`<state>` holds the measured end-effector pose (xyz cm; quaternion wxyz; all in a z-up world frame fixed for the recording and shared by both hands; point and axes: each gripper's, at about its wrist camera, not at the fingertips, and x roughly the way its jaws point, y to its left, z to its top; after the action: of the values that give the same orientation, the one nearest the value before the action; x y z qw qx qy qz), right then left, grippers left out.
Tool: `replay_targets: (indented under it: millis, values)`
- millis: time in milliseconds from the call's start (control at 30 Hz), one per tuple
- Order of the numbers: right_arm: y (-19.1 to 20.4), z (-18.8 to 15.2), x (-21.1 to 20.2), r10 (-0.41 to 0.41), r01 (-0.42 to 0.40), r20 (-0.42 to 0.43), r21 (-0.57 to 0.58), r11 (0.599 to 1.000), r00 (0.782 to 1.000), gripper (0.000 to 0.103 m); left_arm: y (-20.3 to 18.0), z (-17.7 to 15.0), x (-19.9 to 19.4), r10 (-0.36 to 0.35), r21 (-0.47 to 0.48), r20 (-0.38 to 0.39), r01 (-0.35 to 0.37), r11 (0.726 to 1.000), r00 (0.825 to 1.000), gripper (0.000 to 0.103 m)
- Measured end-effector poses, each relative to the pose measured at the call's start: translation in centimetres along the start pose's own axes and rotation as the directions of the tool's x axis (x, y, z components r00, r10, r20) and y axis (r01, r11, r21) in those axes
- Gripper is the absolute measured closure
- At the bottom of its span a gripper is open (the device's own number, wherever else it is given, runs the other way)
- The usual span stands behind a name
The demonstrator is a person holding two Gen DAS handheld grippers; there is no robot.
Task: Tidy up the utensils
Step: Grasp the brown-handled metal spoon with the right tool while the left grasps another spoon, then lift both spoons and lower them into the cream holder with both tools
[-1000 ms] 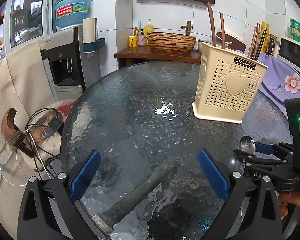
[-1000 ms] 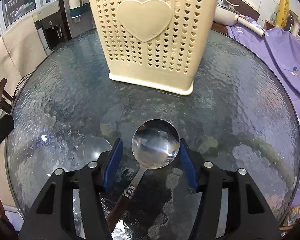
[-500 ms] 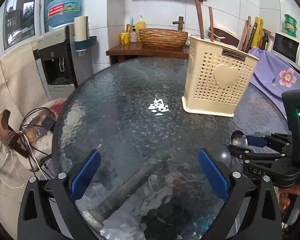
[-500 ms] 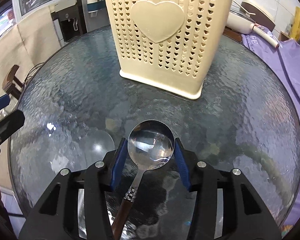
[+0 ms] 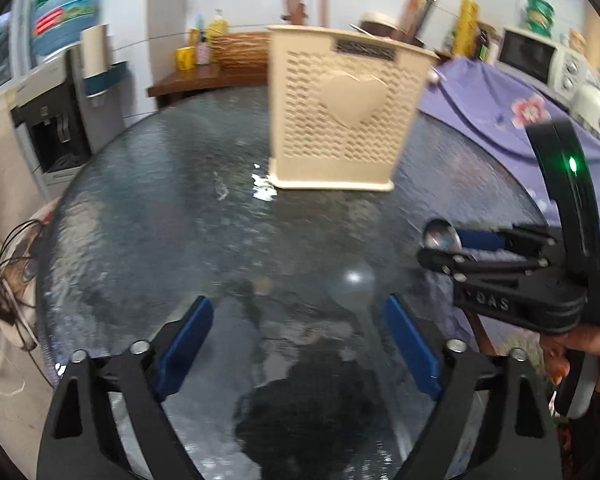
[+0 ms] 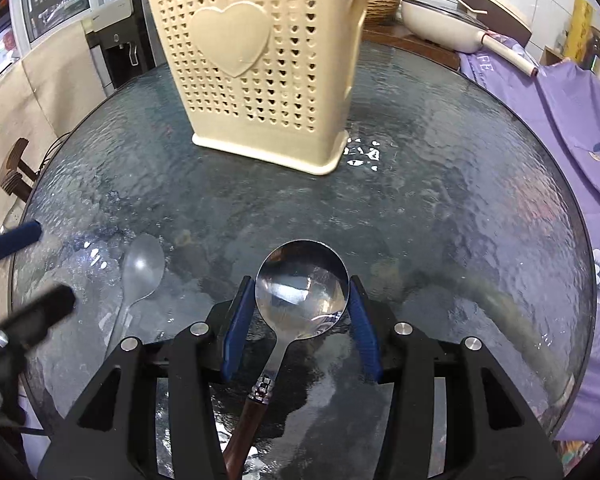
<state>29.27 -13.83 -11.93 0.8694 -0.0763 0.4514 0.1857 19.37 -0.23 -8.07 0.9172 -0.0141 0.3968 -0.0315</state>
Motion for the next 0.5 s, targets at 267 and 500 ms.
replay_targets:
  millis: [267,500]
  values:
    - [-1.8,0.2,0.0,-0.008,0.008,-0.004,0.029,1.0,1.0,0.056,-2.7,0.1,2.7,-0.005,0.069,-0.071,0.01,0.998,0.997,0.035]
    - [-1.9,0.0,0.0,-0.018,0.018,-0.002,0.024,1.0,1.0,0.055,-3.4,0.6,4.3,0.012,0.062,-0.081,-0.007,0.998,0.997,0.04]
